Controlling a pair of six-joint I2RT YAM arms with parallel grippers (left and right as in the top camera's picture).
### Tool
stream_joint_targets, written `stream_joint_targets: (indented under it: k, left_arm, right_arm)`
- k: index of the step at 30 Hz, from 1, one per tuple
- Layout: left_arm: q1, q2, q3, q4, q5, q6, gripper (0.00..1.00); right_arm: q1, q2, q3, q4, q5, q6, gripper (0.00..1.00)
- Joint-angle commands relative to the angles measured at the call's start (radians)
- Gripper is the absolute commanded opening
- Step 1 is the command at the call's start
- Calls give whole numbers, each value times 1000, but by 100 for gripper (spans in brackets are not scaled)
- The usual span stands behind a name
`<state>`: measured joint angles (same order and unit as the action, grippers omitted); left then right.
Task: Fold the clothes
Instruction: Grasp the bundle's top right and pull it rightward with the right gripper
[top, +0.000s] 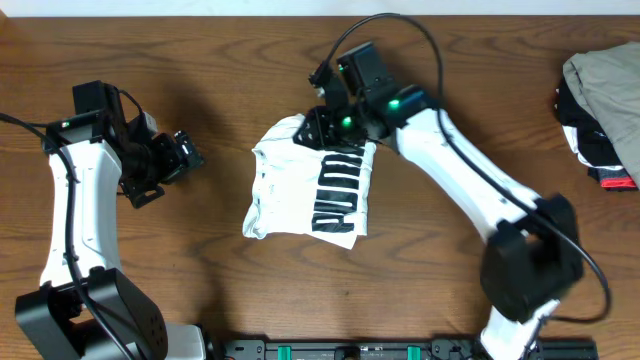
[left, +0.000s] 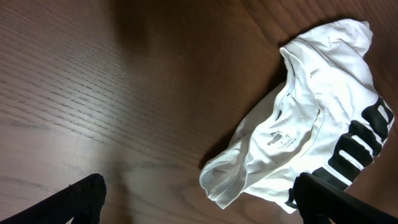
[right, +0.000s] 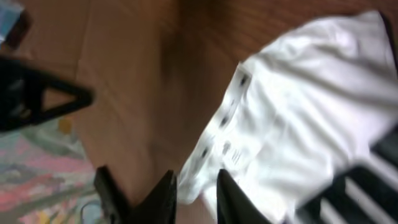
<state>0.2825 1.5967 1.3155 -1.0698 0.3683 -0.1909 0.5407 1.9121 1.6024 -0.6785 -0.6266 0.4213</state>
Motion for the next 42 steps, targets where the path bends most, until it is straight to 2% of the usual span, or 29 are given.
stream_joint_targets:
  k: [1, 6, 9, 12, 17, 27, 33, 36, 40, 42]
  left_arm:
    - [2, 0, 13, -3, 9, -6, 98]
    - [2, 0, 13, -3, 9, -6, 98]
    - [2, 0, 13, -3, 9, -6, 98]
    - [2, 0, 13, -3, 9, -6, 98]
    - [2, 0, 13, -3, 9, -6, 98]
    - [2, 0, 13, -3, 9, -6, 98]
    - [2, 0, 13, -3, 9, -6, 98]
    - [2, 0, 13, -3, 9, -6, 98]
    - [2, 0, 13, -3, 9, -6, 98]
    - [2, 0, 13, -3, 9, -6, 98]
  right_arm:
    - [20, 25, -28, -72, 24, -71, 16]
    - [59, 25, -208, 53, 16, -47, 15]
    - [61, 25, -362, 233, -18, 35, 14]
    - [48, 25, -503, 468, -95, 48, 16]
    - [10, 26, -667, 678, -108, 114, 20]
    - [-25, 16, -752, 695, -108, 125, 15]
    - [-103, -111, -752, 620, -105, 123, 15]
    - [-140, -217, -752, 575, -103, 56, 22]
    - [-145, -362, -752, 515, -105, -4, 45]
    - [-131, -409, -752, 500, -113, -3, 48]
